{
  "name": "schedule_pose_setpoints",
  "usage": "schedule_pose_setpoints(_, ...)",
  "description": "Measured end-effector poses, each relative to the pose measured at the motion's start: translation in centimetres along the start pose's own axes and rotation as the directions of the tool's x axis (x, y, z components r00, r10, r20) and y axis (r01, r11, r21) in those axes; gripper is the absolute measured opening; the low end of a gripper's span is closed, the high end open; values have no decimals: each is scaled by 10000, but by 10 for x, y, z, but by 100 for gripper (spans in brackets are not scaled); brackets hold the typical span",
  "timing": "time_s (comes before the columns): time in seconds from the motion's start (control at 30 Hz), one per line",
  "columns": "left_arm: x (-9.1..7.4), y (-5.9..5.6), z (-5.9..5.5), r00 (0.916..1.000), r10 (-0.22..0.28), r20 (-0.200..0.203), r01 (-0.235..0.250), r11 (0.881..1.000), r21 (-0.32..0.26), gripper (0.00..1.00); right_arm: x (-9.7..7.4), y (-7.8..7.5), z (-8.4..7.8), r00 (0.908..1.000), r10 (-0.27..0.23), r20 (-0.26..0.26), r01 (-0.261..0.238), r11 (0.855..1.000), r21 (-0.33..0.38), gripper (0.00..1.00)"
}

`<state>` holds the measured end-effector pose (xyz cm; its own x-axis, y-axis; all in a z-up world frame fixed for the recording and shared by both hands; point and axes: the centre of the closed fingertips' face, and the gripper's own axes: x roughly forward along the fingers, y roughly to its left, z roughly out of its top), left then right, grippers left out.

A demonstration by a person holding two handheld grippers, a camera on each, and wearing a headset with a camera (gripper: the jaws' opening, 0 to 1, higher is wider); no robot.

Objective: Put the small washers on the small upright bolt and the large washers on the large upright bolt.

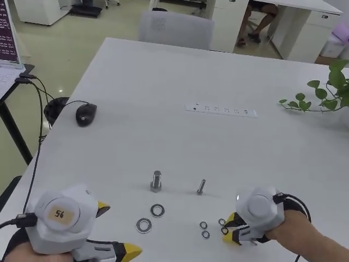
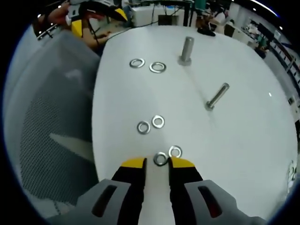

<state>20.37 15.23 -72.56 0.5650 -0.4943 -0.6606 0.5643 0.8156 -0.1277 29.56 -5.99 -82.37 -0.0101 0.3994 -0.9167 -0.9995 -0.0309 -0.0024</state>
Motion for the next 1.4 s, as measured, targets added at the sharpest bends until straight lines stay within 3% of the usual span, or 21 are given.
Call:
schedule_pose_setpoints(0.3, -1, 0, 0, 10000, 48, -5, -48, 10000, -11, 69, 1, -2, 1, 9998, 111, -189, -122, 9984, -558, 17)
schedule_pose_setpoints(0.53, 2, -3, 3, 10000, -2, 19, 2, 10000, 35, 69, 1, -4, 1, 9997, -200, 149, 197, 9996, 192, 14)
schedule_pose_setpoints(0.83, 2, -2, 2, 10000, -19, -17, 19, 9999, 99, 68, 1, -5, 2, 9961, -578, 668, 476, 9882, 1453, 14)
schedule_pose_setpoints(1.4, -1, -1, 2, 10000, 37, 27, -37, 10000, 66, 68, 5, -2, 13, 9904, -800, 1130, 506, 9688, 2425, 14)
